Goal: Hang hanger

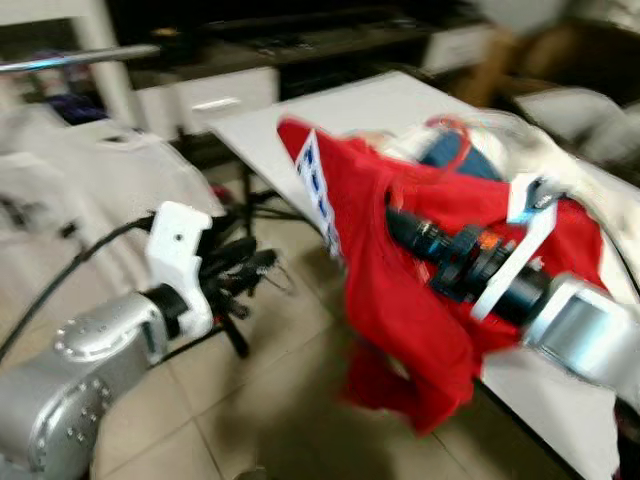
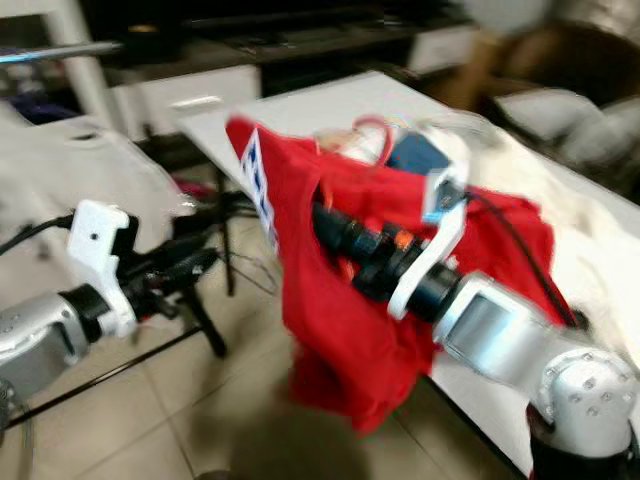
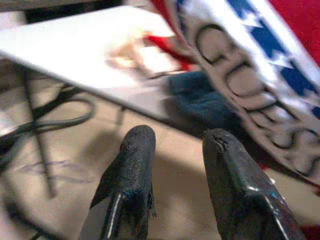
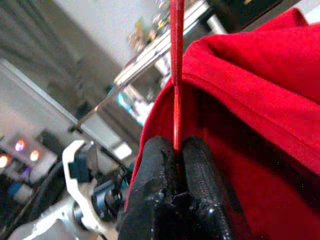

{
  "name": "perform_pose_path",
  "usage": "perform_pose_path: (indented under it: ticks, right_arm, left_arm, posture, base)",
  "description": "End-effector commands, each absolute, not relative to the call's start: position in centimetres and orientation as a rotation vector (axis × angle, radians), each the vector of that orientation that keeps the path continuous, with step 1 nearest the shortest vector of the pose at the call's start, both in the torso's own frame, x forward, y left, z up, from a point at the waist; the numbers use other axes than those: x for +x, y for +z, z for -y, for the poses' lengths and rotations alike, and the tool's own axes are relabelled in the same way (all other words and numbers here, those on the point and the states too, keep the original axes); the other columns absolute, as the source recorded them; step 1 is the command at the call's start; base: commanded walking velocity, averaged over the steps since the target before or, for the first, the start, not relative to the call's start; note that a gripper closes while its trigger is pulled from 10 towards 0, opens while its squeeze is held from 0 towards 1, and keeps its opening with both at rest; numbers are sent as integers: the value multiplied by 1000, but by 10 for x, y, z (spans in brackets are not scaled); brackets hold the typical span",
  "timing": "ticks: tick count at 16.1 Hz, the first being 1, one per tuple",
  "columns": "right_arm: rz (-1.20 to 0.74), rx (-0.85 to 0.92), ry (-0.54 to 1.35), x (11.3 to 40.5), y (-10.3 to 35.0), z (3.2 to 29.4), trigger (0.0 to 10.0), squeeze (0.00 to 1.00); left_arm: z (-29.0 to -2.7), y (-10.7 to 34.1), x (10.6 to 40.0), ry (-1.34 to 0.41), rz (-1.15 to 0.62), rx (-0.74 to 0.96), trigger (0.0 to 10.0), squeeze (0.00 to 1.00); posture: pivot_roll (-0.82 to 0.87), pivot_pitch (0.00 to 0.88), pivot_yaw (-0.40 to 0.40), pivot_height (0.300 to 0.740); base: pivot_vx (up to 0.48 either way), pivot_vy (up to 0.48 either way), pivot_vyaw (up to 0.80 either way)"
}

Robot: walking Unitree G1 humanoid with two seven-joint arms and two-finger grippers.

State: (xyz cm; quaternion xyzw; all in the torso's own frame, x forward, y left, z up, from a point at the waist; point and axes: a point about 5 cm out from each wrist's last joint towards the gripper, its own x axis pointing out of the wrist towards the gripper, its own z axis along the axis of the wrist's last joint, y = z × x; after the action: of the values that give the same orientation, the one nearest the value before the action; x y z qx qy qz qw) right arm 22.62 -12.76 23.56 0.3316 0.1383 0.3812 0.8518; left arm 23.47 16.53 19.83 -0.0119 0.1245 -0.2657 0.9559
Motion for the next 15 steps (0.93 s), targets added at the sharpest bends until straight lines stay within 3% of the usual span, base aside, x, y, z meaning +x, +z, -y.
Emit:
perform_pose_path:
  ticks: [1,15]
  right_arm:
    - [-270,637,809,223,236,129,10000,0]
    - [-252,531,692,240,204,142,10000,0]
  left_arm:
    - [-158,201,236,-579,-235,-18,10000,0]
    - [-160,191,232,-656,-265,29,10000,0]
  posture:
    - [60,0,-26,740]
    - [81,0,-10,740]
  base:
    - [0,0,800]
    - [0,0,800]
